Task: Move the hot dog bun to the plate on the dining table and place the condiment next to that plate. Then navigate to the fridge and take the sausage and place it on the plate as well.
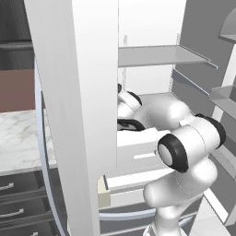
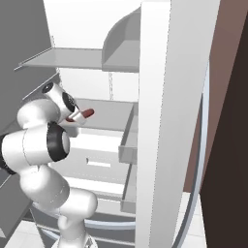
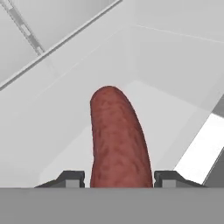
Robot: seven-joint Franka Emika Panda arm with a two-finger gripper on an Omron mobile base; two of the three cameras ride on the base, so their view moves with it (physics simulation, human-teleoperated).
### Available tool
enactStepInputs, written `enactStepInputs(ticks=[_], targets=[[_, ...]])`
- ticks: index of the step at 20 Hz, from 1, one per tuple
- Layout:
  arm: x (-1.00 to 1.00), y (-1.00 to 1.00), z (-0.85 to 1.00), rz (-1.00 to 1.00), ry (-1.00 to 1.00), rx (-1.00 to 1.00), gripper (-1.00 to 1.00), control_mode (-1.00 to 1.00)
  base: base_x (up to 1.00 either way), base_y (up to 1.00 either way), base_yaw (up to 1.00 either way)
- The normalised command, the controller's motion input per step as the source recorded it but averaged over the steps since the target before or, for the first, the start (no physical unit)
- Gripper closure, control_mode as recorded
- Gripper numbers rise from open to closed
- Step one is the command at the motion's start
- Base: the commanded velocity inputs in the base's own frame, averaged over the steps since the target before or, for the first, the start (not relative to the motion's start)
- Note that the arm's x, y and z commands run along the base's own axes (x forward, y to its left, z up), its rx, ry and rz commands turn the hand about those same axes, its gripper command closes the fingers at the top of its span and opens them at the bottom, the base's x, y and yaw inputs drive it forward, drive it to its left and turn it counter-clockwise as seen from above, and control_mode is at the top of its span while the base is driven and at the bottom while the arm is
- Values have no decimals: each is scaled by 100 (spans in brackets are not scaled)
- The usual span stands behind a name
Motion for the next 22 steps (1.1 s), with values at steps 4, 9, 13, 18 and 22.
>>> enactStepInputs(ticks=[4, 9, 13, 18, 22], targets=[[-45, -19, 55, 0, -6, 0, 100, -100, 0, 0, 0], [-48, -8, 53, 0, -1, 0, 100, -100, 0, 0, 0], [-42, -9, 48, 0, 0, 0, 100, -100, 0, 0, 0], [-44, -25, 22, 7, -1, -3, 100, -100, 0, 0, 0], [-57, -48, 10, 22, -5, -1, 100, -100, 0, 0, 0]])
